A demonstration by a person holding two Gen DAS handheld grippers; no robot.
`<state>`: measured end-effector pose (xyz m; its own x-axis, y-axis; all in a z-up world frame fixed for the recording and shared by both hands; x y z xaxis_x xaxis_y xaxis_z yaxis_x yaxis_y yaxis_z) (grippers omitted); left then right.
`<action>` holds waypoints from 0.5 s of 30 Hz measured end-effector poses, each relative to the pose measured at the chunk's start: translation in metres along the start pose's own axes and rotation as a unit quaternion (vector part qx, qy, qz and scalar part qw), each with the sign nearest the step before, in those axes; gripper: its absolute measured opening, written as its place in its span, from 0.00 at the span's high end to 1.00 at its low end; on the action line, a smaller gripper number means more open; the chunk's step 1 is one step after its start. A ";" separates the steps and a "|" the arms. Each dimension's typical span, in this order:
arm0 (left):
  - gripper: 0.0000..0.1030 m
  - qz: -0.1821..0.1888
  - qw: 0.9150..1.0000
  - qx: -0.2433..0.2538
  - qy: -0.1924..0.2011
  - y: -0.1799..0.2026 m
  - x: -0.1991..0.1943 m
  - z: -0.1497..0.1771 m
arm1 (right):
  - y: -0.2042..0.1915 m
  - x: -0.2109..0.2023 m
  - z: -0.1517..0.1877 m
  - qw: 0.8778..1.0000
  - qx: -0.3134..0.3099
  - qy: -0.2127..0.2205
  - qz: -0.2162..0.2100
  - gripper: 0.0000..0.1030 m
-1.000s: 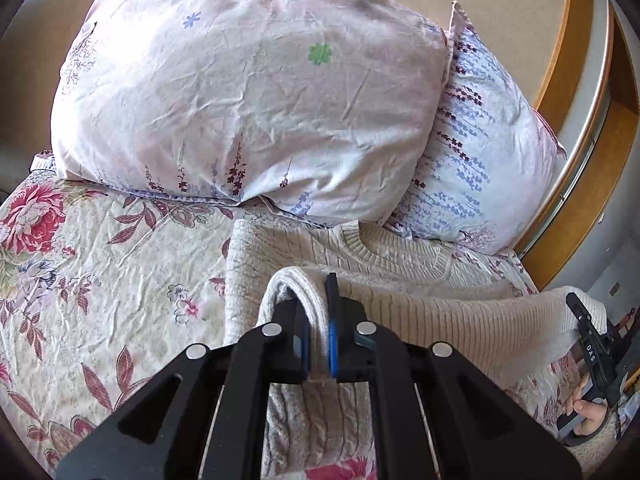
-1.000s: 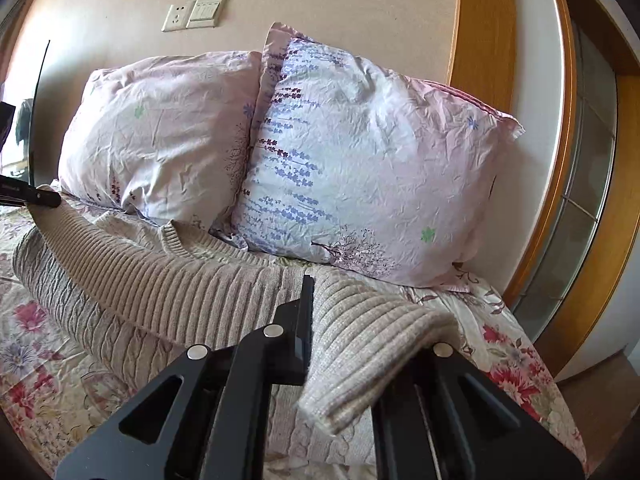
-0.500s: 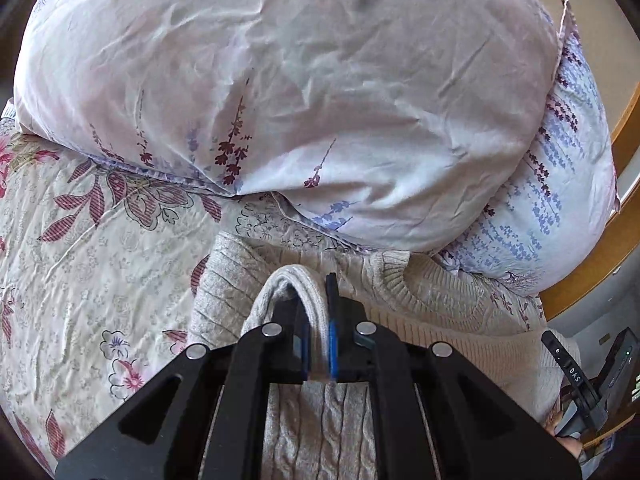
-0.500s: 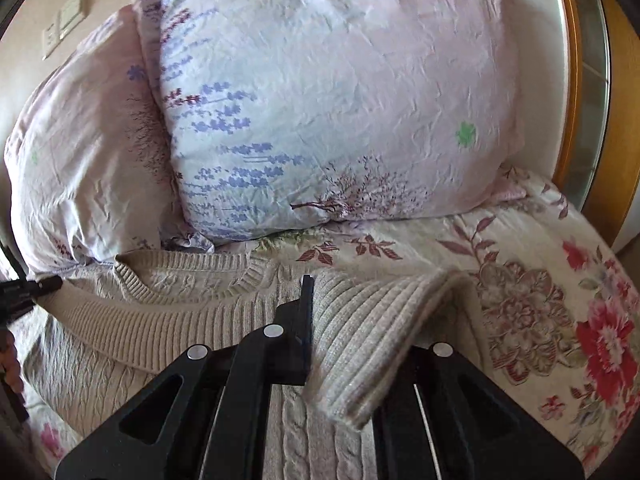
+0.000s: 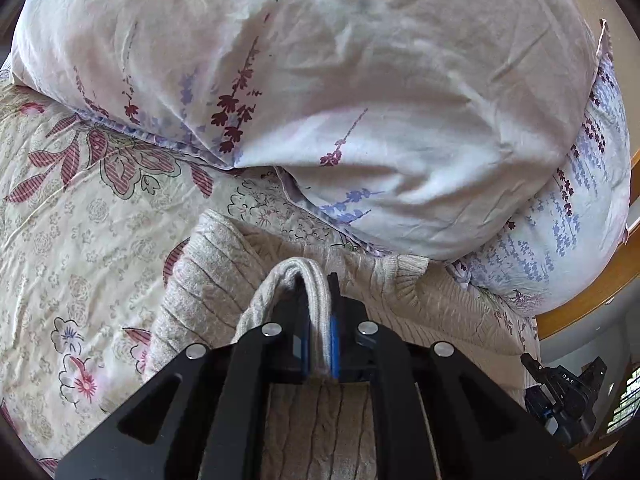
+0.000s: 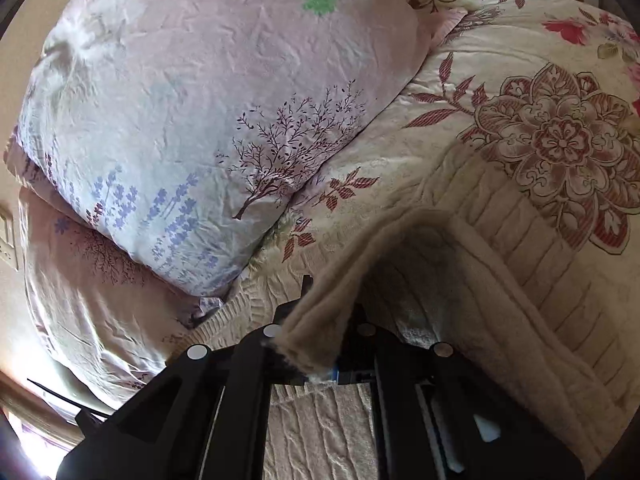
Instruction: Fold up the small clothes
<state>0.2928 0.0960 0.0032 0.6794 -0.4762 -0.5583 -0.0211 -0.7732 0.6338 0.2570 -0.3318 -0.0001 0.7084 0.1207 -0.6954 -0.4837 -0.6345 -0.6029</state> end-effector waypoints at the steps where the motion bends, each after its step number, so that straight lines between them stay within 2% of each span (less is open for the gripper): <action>1: 0.92 -0.001 1.000 0.001 0.002 0.000 0.000 0.000 | -0.001 0.001 -0.001 1.000 -0.008 -0.004 -0.005 0.89; 3: 0.91 -0.005 1.000 0.010 0.000 0.003 0.001 0.000 | -0.003 0.000 -0.004 1.000 -0.014 -0.004 -0.019 0.72; 5: 0.84 -0.001 1.000 0.016 -0.002 0.005 0.003 0.001 | -0.008 -0.005 -0.007 0.999 -0.022 0.011 -0.034 0.38; 6: 0.78 0.005 1.000 0.016 -0.003 0.006 0.004 0.001 | -0.012 -0.009 -0.008 0.999 -0.031 0.022 -0.034 0.27; 8: 0.70 0.016 1.000 0.020 -0.004 0.008 0.005 0.002 | -0.017 -0.016 -0.008 0.997 -0.051 0.039 -0.031 0.19; 9: 0.63 0.022 0.999 0.024 -0.005 0.010 0.005 0.002 | -0.019 -0.016 -0.008 0.997 -0.057 0.041 -0.028 0.18; 13: 0.47 0.023 0.998 0.055 -0.012 0.022 0.003 0.007 | -0.022 -0.009 -0.005 0.997 -0.075 0.019 -0.012 0.18; 15: 0.28 0.011 0.997 0.074 -0.006 0.026 -0.010 0.007 | -0.036 -0.014 0.001 0.992 -0.126 0.024 0.014 0.18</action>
<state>0.2801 0.0774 0.0214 0.6684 -0.4989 -0.5517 -0.1454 -0.8150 0.5609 0.2638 -0.3099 0.0309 0.7231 0.0673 -0.6874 -0.3645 -0.8082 -0.4626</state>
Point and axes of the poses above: each gripper's, at about its wrist camera, not at the fingertips, and x roughly the way its jaws point, y to its right, z to its underside, the point moved 1 cm from there along x, roughly the way its jaws point, and after that the axes turned 10 degrees about z, right-handed, at the moved point
